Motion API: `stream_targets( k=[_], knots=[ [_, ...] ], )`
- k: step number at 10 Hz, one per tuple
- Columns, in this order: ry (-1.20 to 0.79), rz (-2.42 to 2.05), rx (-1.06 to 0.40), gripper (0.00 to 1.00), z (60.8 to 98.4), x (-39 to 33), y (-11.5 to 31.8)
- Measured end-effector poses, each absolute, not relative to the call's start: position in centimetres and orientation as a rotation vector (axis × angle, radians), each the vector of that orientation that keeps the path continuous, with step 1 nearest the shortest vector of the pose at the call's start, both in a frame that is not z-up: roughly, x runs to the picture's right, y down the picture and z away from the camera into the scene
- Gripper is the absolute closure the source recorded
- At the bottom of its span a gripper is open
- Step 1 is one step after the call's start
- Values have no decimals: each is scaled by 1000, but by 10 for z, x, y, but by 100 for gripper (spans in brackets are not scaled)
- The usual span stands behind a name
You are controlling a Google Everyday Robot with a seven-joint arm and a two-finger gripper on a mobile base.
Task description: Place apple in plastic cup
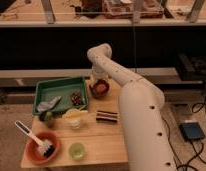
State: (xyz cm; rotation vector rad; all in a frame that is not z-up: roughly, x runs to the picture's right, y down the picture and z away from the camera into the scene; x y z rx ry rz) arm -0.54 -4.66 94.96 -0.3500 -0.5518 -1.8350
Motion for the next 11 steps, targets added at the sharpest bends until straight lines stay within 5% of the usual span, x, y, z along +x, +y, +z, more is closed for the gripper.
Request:
stream_targets(
  k=[11],
  knots=[
    [-622,-1883,-342,36,975,-16,-6]
  ],
)
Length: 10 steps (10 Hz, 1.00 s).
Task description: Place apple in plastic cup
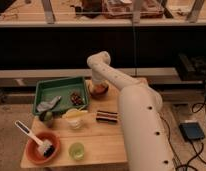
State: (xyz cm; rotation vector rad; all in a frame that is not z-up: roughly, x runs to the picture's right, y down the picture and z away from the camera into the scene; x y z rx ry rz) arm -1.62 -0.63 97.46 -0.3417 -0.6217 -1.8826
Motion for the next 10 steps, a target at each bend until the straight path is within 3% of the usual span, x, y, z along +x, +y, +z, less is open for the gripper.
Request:
stream_targets(
  k=[2,6,7,10],
  knots=[
    [-636,-1889,-339,41,976,-21,-2],
    [-659,-1893,-327,78,974,-26,0],
    [-665,-1892,-315,82,967,-25,-7],
    [-699,-1904,-255,82,923,-25,-41]
  ],
)
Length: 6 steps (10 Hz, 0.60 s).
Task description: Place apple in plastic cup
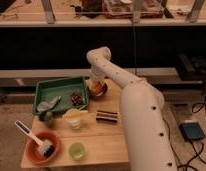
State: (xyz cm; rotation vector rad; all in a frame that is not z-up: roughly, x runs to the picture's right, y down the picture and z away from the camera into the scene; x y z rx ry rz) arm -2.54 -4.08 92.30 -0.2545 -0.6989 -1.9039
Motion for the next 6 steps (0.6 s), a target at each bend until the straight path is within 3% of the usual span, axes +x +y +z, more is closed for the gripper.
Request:
stream_targets(
  k=[3,6],
  knots=[
    [-828,-1907,-157,82,855,-19,-61],
    [-950,-1947,-71,82,802,-17,-41]
  ],
)
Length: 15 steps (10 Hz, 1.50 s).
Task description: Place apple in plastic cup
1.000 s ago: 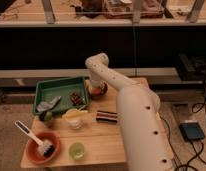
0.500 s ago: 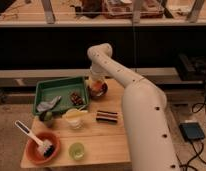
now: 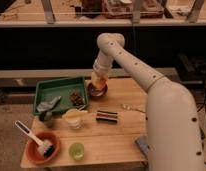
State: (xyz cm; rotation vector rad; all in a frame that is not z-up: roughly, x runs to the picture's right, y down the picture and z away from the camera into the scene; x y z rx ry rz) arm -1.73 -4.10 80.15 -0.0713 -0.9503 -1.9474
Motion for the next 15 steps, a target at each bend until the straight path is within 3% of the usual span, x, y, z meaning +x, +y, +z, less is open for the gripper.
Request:
stream_targets(
  k=[7,15],
  knots=[
    [-988,-2026,4,82,778,-45,-26],
    [-1165,-2182,144,82,647,-80,98]
  ],
)
